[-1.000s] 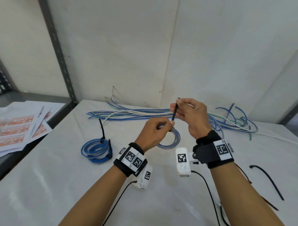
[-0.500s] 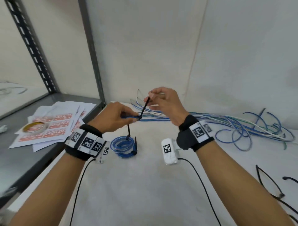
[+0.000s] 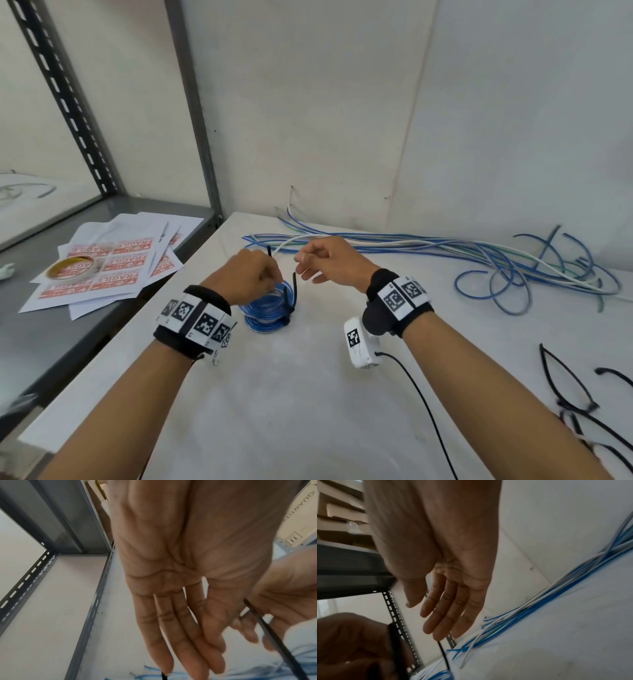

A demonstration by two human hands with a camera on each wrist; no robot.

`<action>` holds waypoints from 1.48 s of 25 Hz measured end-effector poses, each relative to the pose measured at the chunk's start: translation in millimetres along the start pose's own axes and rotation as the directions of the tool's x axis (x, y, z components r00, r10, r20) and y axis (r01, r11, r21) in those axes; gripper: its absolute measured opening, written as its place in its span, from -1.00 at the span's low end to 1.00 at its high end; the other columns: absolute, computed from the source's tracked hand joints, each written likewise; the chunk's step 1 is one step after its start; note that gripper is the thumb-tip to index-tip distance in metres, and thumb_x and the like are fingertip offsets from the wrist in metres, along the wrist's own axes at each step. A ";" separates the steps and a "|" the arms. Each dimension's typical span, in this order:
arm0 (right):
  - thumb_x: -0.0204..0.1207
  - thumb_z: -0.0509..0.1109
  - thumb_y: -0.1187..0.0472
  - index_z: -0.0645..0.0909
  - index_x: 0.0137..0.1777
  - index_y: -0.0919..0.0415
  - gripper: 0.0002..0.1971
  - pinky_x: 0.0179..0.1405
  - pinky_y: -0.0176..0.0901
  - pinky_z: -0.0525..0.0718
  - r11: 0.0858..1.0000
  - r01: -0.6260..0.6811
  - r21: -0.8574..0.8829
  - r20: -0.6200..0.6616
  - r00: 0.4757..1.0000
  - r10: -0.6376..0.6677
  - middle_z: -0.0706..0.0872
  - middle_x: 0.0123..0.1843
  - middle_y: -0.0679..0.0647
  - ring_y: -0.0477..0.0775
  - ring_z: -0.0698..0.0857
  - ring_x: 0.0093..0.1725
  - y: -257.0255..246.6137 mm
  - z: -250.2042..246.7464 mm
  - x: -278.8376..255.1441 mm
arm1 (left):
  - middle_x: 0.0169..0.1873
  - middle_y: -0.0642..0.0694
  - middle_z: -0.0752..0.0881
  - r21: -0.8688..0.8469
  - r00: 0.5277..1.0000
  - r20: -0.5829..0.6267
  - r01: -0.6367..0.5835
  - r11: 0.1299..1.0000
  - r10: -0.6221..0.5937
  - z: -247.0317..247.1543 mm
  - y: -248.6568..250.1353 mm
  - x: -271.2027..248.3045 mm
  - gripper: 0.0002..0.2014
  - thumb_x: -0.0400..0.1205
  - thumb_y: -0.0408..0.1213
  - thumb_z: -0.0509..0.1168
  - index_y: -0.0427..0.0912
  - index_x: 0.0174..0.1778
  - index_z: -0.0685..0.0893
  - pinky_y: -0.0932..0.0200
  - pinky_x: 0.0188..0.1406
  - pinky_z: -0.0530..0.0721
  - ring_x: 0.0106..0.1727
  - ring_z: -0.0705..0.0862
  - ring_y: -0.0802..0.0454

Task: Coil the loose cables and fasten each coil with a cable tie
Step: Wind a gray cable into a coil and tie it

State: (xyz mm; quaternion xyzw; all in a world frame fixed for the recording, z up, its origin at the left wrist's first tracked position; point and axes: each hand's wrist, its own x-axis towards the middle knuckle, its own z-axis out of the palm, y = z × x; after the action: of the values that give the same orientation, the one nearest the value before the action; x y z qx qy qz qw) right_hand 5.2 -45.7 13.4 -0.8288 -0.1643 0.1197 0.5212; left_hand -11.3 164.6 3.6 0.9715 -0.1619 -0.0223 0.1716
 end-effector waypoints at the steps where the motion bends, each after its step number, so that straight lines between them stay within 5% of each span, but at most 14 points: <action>1: 0.71 0.39 0.21 0.69 0.05 0.27 -0.88 -0.22 -0.25 0.72 0.999 -0.037 -0.017 -0.030 0.999 0.036 0.82 -0.11 0.12 0.02 0.78 -0.19 3.8 -9.4 -1.6 | -0.17 0.05 0.83 -0.012 0.998 -0.069 0.001 1.000 -0.002 -5.9 7.3 3.2 -0.82 0.62 -0.36 0.37 -0.02 -0.01 0.83 0.21 0.00 0.65 -0.12 0.76 0.11; 4: 0.66 0.38 0.32 0.63 -0.21 0.18 -0.81 -0.34 -0.20 0.61 0.984 -0.173 -0.040 -0.170 0.972 0.164 0.72 -0.22 0.12 0.06 0.67 -0.34 30.8 -52.7 -9.8 | -0.22 0.07 0.81 -0.099 0.980 -0.197 -0.048 0.994 0.028 -14.6 40.6 20.1 -0.84 0.62 -0.29 0.33 0.07 -0.10 0.77 0.03 0.01 0.71 -0.18 0.75 0.07; 7: 0.59 0.48 0.19 0.70 -0.16 0.12 -0.90 -0.07 -0.07 0.60 0.842 -0.367 -0.396 -0.476 0.866 0.154 0.72 -0.08 0.12 0.16 0.70 -0.05 70.4 -112.3 -30.3 | -0.19 0.04 0.83 -0.117 0.979 -0.184 -0.114 0.986 0.092 -8.4 81.6 43.9 -0.88 0.64 -0.23 0.34 0.09 -0.09 0.76 0.01 0.03 0.70 -0.11 0.75 0.00; 12: 0.54 0.52 0.25 0.52 0.40 0.29 -0.54 0.31 0.25 0.53 0.773 -0.622 -0.122 -0.952 0.295 0.087 0.48 0.47 0.34 0.41 0.47 0.46 123.1 -175.8 -98.8 | -0.27 0.01 0.83 -0.209 0.972 -0.125 -0.224 0.952 0.201 19.0 135.4 72.9 -0.91 0.62 -0.20 0.38 0.09 -0.16 0.74 -0.07 -0.04 0.76 -0.21 0.76 -0.01; 14: 0.55 0.56 0.18 0.43 0.47 0.38 -0.42 0.38 0.23 0.51 0.766 -0.634 0.106 -0.910 0.248 0.331 0.49 0.51 0.39 0.43 0.48 0.50 140.5 -185.8 -119.0 | -0.29 0.03 0.84 -0.235 0.968 -0.109 -0.246 0.940 0.225 29.4 149.0 76.8 -0.92 0.62 -0.20 0.39 0.06 -0.17 0.76 -0.03 -0.05 0.77 -0.24 0.76 0.04; 16: 0.54 0.58 0.16 0.56 0.38 0.42 -0.49 0.31 0.10 0.56 0.758 -0.612 0.225 -0.839 0.274 0.470 0.63 0.41 0.39 0.41 0.59 0.41 154.7 -194.9 -126.9 | -0.29 0.03 0.84 -0.250 0.968 -0.086 -0.251 0.935 0.237 37.8 157.9 78.2 -0.92 0.64 -0.18 0.38 0.03 -0.14 0.77 0.01 -0.04 0.77 -0.26 0.76 0.11; 20: 0.53 0.56 0.30 0.76 0.12 0.27 -0.81 0.01 -0.02 0.71 0.961 -0.256 0.099 -0.902 0.384 0.196 0.81 0.03 0.27 0.24 0.78 0.02 134.3 -205.6 -111.2 | -0.18 0.03 0.84 -0.341 0.957 -0.110 -0.289 0.895 0.267 44.2 171.6 78.3 -0.87 0.71 -0.16 0.35 -0.08 0.07 0.77 0.10 -0.01 0.73 -0.22 0.73 0.20; 23: 0.53 0.53 0.45 0.69 0.04 0.21 -0.82 -0.43 -0.21 0.60 0.994 0.070 0.086 -0.698 0.716 0.010 0.76 -0.17 0.17 -0.01 0.65 -0.35 83.2 -191.6 -105.0 | 0.06 -0.09 0.82 -0.638 0.968 -0.156 -0.249 0.728 0.194 39.7 187.5 82.3 -0.54 0.69 0.14 0.30 -0.16 0.31 0.66 0.07 0.11 0.73 0.03 0.77 0.05; 25: 0.50 0.55 0.49 0.69 -0.02 0.24 -0.82 -0.45 -0.20 0.51 0.996 0.066 0.058 -0.380 0.924 -0.039 0.75 -0.25 0.14 0.07 0.57 -0.38 53.1 -173.1 -108.7 | 0.17 -0.17 0.78 -0.757 0.987 -0.123 -0.161 0.633 0.103 33.1 199.2 86.9 -0.29 0.59 0.36 0.26 -0.20 0.38 0.60 -0.02 0.21 0.73 0.16 0.77 -0.04; 26: 0.50 0.55 0.49 0.70 -0.03 0.25 -0.83 -0.43 -0.19 0.51 0.999 0.034 0.006 -0.228 0.973 -0.032 0.75 -0.26 0.14 0.10 0.57 -0.36 44.8 -165.6 -110.7 | 0.16 -0.20 0.78 -0.816 0.991 -0.117 -0.131 0.564 0.061 31.0 203.1 89.2 -0.31 0.62 0.32 0.29 -0.25 0.37 0.58 -0.06 0.20 0.75 0.14 0.78 -0.08; 30: 0.52 0.56 0.40 0.73 -0.02 0.20 -0.87 -0.25 -0.21 0.63 0.969 -0.063 -0.239 0.079 0.993 0.084 0.78 -0.11 0.22 0.02 0.70 -0.25 45.0 -149.8 -112.2 | -0.40 -0.04 0.63 -0.983 0.984 -0.156 -0.147 0.109 -0.081 6.0 206.6 87.3 -0.80 0.82 -0.22 0.22 -0.29 -0.01 0.59 0.10 -0.32 0.68 -0.51 0.59 0.08; 32: 0.52 0.51 0.43 0.74 0.13 0.27 -0.79 -0.20 -0.19 0.70 0.975 -0.118 -0.191 0.057 0.990 0.131 0.81 0.05 0.29 0.06 0.80 -0.18 51.9 -144.6 -113.1 | -0.55 0.06 0.43 -0.952 0.962 -0.265 -0.250 0.176 -0.068 -9.9 199.8 85.5 -0.78 0.83 -0.23 0.19 -0.19 -0.11 0.58 0.23 -0.49 0.46 -0.59 0.34 0.14; 34: 0.61 0.41 0.49 0.60 0.38 0.31 -0.64 -0.29 -0.17 0.75 0.984 -0.111 0.139 -0.205 0.969 0.139 0.77 0.19 0.35 0.16 0.84 -0.21 52.8 -139.8 -110.6 | -0.56 0.08 0.31 -0.869 0.931 -0.359 -0.361 0.339 0.073 -25.1 194.7 76.1 -0.75 0.83 -0.23 0.19 -0.15 -0.17 0.62 0.27 -0.53 0.31 -0.54 0.25 0.14; 37: 0.60 0.54 0.26 0.42 0.44 0.25 -0.51 -0.45 -0.14 0.71 0.957 0.034 0.289 -0.589 0.794 0.150 0.80 0.05 0.33 0.13 0.81 -0.38 43.7 -139.0 -95.5 | -0.51 0.06 0.25 -0.804 0.887 -0.336 -0.446 0.394 0.317 -37.4 189.9 58.7 -0.74 0.83 -0.24 0.19 -0.19 -0.13 0.67 0.26 -0.49 0.25 -0.50 0.21 0.13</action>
State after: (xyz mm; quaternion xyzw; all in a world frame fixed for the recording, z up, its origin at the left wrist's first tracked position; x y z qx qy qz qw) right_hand -24.6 -215.9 36.0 -0.7443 0.0556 -0.1131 0.6559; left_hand -10.4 -10.9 104.1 0.6873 -0.3350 0.0024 0.6445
